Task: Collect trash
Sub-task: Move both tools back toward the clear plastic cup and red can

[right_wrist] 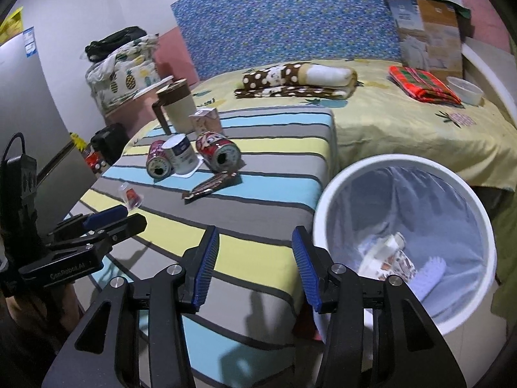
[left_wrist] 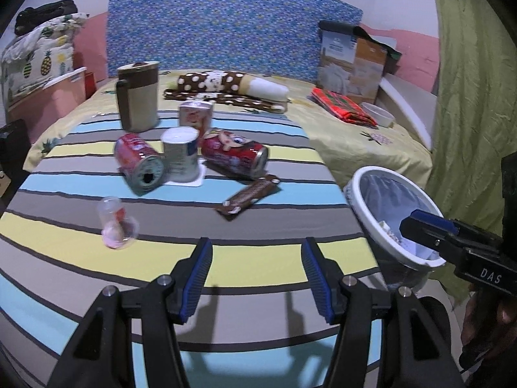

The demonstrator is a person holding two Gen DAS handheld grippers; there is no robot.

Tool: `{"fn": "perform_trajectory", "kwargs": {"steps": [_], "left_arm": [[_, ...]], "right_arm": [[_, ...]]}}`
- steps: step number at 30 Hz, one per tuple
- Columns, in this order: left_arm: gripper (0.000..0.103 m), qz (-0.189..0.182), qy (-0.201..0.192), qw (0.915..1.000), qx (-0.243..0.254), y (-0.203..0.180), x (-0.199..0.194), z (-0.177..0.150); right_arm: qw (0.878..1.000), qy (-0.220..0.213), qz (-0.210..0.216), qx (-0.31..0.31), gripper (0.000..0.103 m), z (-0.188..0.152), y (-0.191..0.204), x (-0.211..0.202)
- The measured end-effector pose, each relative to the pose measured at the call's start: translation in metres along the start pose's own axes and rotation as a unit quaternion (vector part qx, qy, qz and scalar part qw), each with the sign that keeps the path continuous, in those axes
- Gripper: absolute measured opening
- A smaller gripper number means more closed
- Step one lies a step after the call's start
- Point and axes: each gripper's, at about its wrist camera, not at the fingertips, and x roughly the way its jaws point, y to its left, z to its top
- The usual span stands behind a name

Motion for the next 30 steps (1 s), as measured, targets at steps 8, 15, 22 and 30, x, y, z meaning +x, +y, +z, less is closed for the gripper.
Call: {"fn": "perform_trajectory", "kwargs": {"steps": [8,15,22,30], "left_arm": [[0.059,0.032,-0.001,0.9991,-0.027,0.034,0.002,-0.001],[0.059,0.063,-0.005,0.9965,-0.054,0.064,0.003,0.0],[0.059,0.084,0.001,0.9937,-0.074,0.092,0.013,0.002],[0.059,0.083,0.013,0.9928,-0.085,0.112,0.033,0.008]], "right_arm": [[1.0,0.004,0.013,-0.026,0.06,0.012,0.018,0.016],[0.999,0.013,0.02,-0.044,0.06,0.022,0.028,0.033],[0.997,0.033,0.025,-0.065,0.061,0.029,0.035,0.058],[0.996,0.047,0.023,-0.079,0.064,0.045,0.034,0.083]]}}
